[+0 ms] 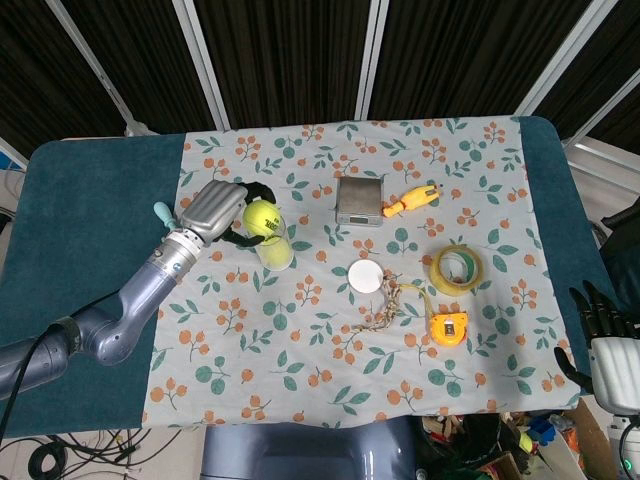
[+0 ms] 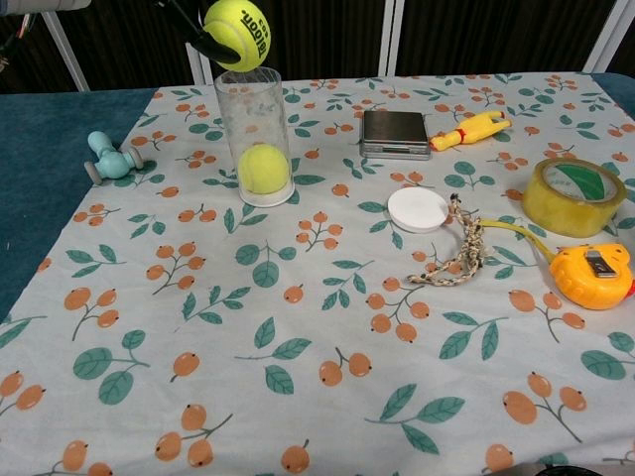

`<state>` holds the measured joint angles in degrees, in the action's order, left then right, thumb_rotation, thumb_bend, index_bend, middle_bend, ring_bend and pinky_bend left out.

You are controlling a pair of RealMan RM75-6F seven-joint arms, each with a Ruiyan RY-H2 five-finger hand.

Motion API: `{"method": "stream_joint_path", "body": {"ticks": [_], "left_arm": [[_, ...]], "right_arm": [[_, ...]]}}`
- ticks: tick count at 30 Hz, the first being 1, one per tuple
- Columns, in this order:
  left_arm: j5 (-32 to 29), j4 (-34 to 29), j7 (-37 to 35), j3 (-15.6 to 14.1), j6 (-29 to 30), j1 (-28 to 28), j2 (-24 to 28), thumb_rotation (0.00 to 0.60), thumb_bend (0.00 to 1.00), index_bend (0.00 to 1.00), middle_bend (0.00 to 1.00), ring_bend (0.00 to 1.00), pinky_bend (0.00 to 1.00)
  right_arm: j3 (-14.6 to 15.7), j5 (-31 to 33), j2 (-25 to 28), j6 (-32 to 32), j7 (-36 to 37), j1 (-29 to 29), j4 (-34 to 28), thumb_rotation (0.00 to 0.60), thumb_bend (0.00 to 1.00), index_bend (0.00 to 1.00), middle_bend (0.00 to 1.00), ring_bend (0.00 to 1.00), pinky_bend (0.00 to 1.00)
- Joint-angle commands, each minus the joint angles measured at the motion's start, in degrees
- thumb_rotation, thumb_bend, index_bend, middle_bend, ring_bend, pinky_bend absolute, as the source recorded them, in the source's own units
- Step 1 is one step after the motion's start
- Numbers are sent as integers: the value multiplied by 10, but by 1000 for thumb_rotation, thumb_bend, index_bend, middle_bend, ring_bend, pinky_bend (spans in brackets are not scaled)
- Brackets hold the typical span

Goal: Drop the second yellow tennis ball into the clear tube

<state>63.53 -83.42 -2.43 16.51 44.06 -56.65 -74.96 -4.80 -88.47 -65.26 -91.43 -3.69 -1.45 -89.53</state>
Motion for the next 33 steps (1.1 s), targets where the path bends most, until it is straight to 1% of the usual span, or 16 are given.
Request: {"method": "stream_joint_path", "body": {"ticks": [1, 12, 33], "left_arm": [[-1, 0, 0, 0, 1, 0, 0, 600, 369, 490, 562, 436, 594], [-1, -10, 5, 1, 6, 3, 8, 600, 369, 490, 563, 436, 594], [-5, -11, 11, 2, 6, 0, 7, 600, 369, 486, 562, 436, 594]], "right_arm": [[0, 1, 0, 1, 1, 0, 0, 600, 224, 0, 0, 85, 209], [0, 0, 0, 0, 0, 0, -1, 600, 224, 0, 0, 85, 208], [0, -1, 1, -1, 1, 0, -1, 600, 223, 0, 0, 85, 208]]}}
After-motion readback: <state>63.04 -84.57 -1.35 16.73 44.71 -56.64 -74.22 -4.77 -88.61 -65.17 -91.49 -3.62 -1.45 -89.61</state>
